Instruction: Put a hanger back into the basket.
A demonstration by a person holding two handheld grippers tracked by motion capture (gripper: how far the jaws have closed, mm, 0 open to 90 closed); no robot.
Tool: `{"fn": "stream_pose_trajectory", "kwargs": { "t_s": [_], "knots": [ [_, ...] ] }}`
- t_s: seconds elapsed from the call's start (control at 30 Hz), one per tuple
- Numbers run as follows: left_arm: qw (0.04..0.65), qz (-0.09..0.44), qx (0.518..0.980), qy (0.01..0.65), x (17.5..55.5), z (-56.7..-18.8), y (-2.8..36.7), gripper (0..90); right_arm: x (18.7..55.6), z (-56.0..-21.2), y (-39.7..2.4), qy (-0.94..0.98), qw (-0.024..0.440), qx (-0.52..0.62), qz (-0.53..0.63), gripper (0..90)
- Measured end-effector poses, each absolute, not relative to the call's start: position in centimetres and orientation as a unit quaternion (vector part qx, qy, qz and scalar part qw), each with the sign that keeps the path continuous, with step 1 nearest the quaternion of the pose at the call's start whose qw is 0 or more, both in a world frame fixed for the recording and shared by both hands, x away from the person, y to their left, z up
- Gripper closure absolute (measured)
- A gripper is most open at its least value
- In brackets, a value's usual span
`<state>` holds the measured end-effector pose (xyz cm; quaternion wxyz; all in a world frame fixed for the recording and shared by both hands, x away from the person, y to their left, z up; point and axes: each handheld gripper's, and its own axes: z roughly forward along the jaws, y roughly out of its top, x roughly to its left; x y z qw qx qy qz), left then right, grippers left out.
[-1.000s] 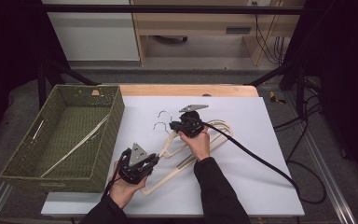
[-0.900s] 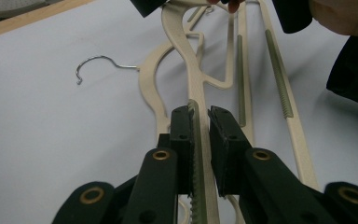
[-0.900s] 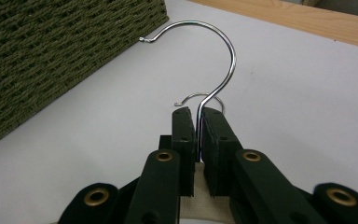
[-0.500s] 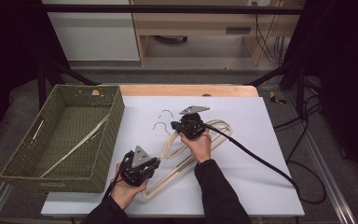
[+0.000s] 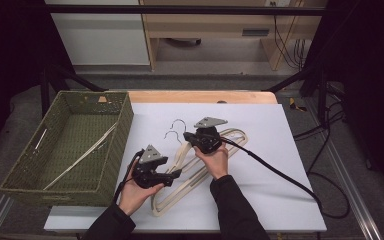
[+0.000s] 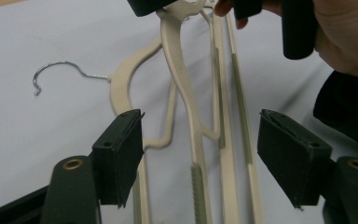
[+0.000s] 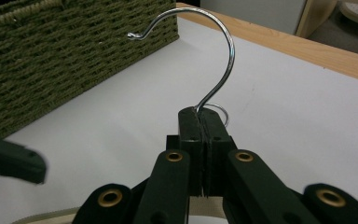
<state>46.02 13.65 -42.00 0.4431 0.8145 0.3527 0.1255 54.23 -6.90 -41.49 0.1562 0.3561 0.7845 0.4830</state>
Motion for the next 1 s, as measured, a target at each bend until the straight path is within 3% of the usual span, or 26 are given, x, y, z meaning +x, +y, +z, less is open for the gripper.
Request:
{"fn": "stream_pose_trajectory", "kwargs": {
  "t_s": [0.2, 0.53, 0.7, 1.0],
  "knots": [
    [0.445, 0.113, 0.816, 0.351, 48.0, -41.9, 12.3, 34.6, 53.7, -41.2, -7.6, 0.784, 0.159, 0.341, 0.494, 89.9],
    [0.444, 0.044, 0.816, 0.367, 49.8, -43.1, 11.5, 63.1, 52.7, -40.8, -8.0, 0.781, 0.164, 0.332, 0.503, 89.9],
    [0.447, 0.033, 0.818, 0.362, 49.2, -42.7, 11.1, 79.0, 52.3, -40.6, -8.3, 0.780, 0.164, 0.328, 0.507, 89.8],
    [0.472, 0.033, 0.800, 0.369, 48.0, -42.0, 11.0, 85.9, 50.7, -39.2, -9.6, 0.778, 0.168, 0.321, 0.513, 88.7]
  ]
}}
